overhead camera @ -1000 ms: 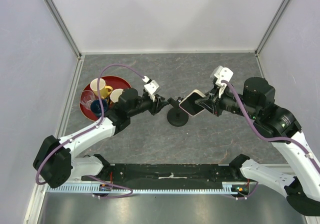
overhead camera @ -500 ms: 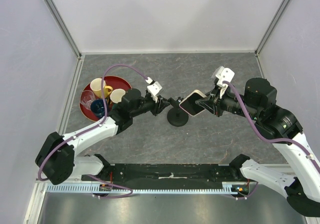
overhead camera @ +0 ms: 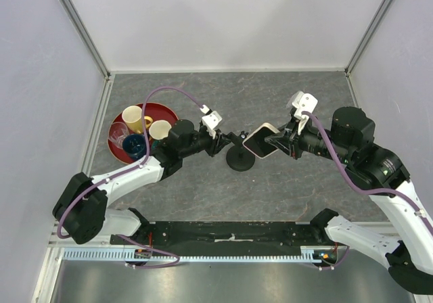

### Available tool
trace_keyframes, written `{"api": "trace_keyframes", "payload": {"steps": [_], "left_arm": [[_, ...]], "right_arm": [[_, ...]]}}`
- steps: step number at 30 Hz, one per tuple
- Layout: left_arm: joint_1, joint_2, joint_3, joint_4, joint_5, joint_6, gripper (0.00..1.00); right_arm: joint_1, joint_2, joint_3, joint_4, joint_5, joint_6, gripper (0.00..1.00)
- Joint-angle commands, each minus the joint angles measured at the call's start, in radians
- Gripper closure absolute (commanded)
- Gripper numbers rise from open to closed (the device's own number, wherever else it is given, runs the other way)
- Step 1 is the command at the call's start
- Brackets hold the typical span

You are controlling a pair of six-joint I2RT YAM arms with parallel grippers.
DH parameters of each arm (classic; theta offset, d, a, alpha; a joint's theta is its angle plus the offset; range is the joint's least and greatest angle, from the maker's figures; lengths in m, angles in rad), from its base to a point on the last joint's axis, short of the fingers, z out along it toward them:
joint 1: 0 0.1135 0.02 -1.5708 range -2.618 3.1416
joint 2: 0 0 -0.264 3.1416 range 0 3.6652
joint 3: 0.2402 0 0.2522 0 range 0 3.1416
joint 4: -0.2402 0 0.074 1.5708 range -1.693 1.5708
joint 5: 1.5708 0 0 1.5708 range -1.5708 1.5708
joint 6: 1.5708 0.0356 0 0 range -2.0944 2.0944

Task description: Place the phone on the phone stand

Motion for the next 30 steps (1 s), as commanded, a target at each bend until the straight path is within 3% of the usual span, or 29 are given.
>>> {"api": "trace_keyframes", "payload": {"steps": [1, 13, 14, 17, 19, 23, 30], "left_arm": [[-0.004, 0.008, 0.021, 0.084, -0.022, 0.024, 0.67], [-0.003, -0.007, 0.012, 0.090, -0.026, 0.036, 0.65], [-0.004, -0.007, 0.015, 0.088, -0.023, 0.036, 0.67], [-0.004, -0.003, 0.018, 0.082, -0.003, 0.048, 0.86], [-0.004, -0.004, 0.015, 0.078, 0.015, 0.073, 0.97], [0.014, -0.004, 0.019, 0.032, 0.179, 0.128, 0.98], [0.089, 0.011, 0.071, -0.042, 0.380, 0.159, 0.98]], "right_arm": [[0.001, -0.023, 0.000, 0.108, -0.014, -0.005, 1.00], [0.001, -0.003, -0.009, 0.130, -0.043, 0.011, 1.00], [0.001, -0.002, -0.015, 0.133, -0.046, 0.011, 1.00], [0.001, 0.006, -0.049, 0.168, -0.079, -0.011, 1.00], [0.001, 0.024, -0.067, 0.174, -0.163, -0.117, 1.00], [0.007, 0.105, -0.176, 0.193, -0.450, -0.380, 1.00], [0.019, 0.283, -0.130, 0.220, -0.585, -0.682, 1.00]]}}
